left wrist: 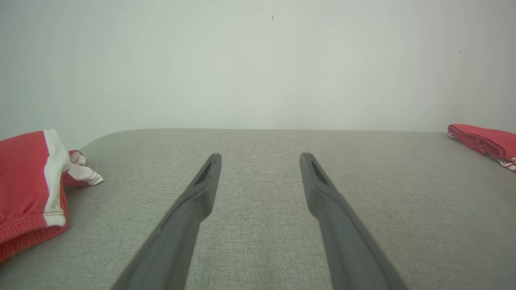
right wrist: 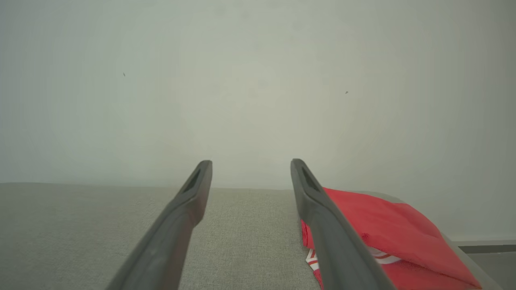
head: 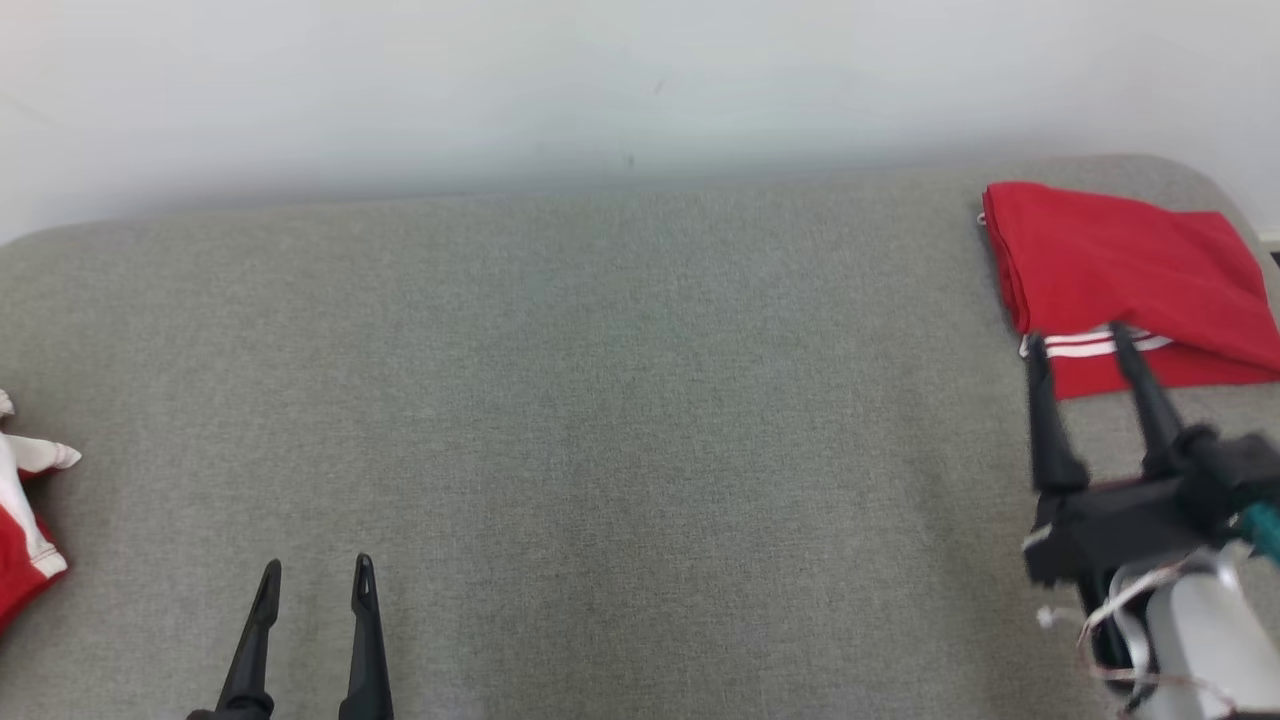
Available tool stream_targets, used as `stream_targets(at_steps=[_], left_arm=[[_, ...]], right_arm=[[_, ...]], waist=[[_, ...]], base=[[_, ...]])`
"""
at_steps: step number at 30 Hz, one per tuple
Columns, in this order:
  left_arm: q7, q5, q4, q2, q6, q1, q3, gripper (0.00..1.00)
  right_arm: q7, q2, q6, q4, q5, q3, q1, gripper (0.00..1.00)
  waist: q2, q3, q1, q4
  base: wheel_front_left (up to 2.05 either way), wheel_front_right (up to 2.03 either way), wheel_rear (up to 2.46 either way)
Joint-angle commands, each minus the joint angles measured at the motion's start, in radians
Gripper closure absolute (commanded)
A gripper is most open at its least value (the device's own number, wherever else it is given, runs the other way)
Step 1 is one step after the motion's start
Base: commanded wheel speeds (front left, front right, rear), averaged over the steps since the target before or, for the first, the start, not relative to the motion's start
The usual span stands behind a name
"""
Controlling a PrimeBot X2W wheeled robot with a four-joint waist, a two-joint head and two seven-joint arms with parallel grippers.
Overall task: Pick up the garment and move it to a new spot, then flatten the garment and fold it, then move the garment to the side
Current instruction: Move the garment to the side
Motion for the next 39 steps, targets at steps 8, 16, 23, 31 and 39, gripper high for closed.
stream_targets(at_steps=[8, 16, 23, 31, 39], left_arm=[[-0.003, -0.019, 0.041, -0.001, -0.003, 0.011, 0.01, 0.0], [-0.003, -0.021, 0.089, -0.001, -0.001, 0.033, 0.009, 0.0], [-0.003, -0.004, 0.122, -0.001, 0.005, 0.042, 0.01, 0.0], [-0.003, -0.001, 0.158, -0.001, 0.016, 0.029, 0.016, 0.0], [-0.003, -0.001, 0.169, -0.001, 0.024, 0.024, 0.018, 0.0]], right_arm=[[-0.001, 0.126, -0.003, -0.102, -0.061, -0.064, 0.178, 0.0], [-0.001, 0.217, -0.003, -0.152, -0.082, -0.076, 0.316, 0.0], [-0.001, 0.236, -0.003, -0.129, -0.101, -0.042, 0.359, 0.0], [-0.001, 0.24, -0.003, -0.094, -0.09, -0.009, 0.379, 0.0], [-0.001, 0.241, -0.003, -0.082, -0.057, 0.007, 0.39, 0.0]], waist=[[0.0002, -0.037, 0.0003, 0.006], [0.0002, -0.075, 0.0003, 0.006], [0.0002, -0.092, 0.0003, 0.01], [0.0002, -0.097, 0.0003, 0.033], [0.0002, -0.098, 0.0003, 0.043]], base=[[0.0, 0.0, 0.0], [0.0, 0.0, 0.0], [0.0, 0.0, 0.0], [0.0, 0.0, 0.0], [0.0, 0.0, 0.0]])
